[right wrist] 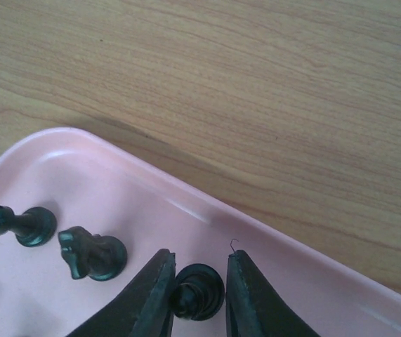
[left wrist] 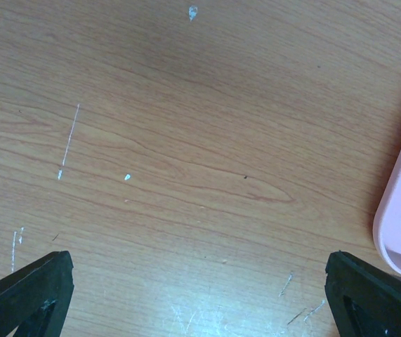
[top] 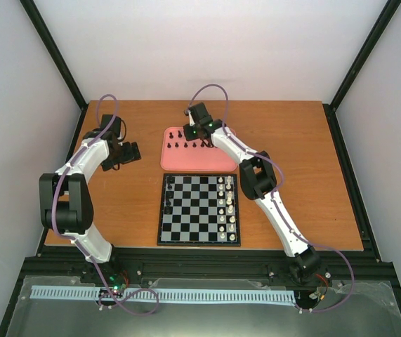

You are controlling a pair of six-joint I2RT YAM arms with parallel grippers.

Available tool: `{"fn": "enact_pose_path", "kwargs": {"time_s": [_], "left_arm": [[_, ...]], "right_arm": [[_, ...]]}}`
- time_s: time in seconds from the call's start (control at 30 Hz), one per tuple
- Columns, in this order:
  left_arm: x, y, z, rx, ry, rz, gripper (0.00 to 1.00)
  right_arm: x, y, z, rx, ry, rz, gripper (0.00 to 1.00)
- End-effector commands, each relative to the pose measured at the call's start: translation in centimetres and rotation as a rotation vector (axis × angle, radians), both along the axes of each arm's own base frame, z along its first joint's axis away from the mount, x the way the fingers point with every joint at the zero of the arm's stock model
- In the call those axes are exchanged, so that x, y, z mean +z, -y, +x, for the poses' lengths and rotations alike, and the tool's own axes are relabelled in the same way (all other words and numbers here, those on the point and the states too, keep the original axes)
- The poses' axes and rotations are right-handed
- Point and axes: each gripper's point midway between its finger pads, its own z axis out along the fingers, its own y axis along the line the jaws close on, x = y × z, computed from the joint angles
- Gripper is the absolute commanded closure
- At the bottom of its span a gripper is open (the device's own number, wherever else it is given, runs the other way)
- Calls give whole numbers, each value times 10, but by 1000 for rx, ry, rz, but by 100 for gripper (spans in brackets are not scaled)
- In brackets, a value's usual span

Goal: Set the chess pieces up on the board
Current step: Pick up the chess piece from the storage box, then place the chess piece on the chessboard.

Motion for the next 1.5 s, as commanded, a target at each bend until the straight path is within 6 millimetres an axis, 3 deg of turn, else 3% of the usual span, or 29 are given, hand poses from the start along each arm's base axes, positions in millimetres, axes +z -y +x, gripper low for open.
{"fn": "enact_pose_path", "kwargs": {"time_s": [0.0,0.23,0.33,0.53,0.73,0.83,0.9,1.07,1.13,1.27,1.47], "left_arm": [[4,2,8,-5,14,-8,0],[1,3,7,-5,8,-13,0],[0,3,7,-3,6,-16,0],[2,2,9,0,8,-14,0],[4,2,12,0,11,-13,0],[5,2,13,-2,12,-10,0],[5,1,13,-2,11,-4,0],[9,-2,11,2,20,11,0],[9,-1,10,2,22,8,0],[9,1,8,3,30,-5,0],[9,-4,10,9,36,25,0]], "right_arm": [[3,5,9,-18,15,12,78],[14,2,9,10,29,26,94],[30,1,7,27,39,36,97],[97,-1,-6,72,86,79,97],[153,7,-42,123,101,73,97],[166,9,-74,152,72,55,97],[160,9,-103,179,38,22,97],[158,2,-194,251,16,-9,97],[140,2,-231,277,-32,-10,97],[126,-7,-297,361,-67,-25,97],[112,-27,-367,513,-63,-52,97]]}}
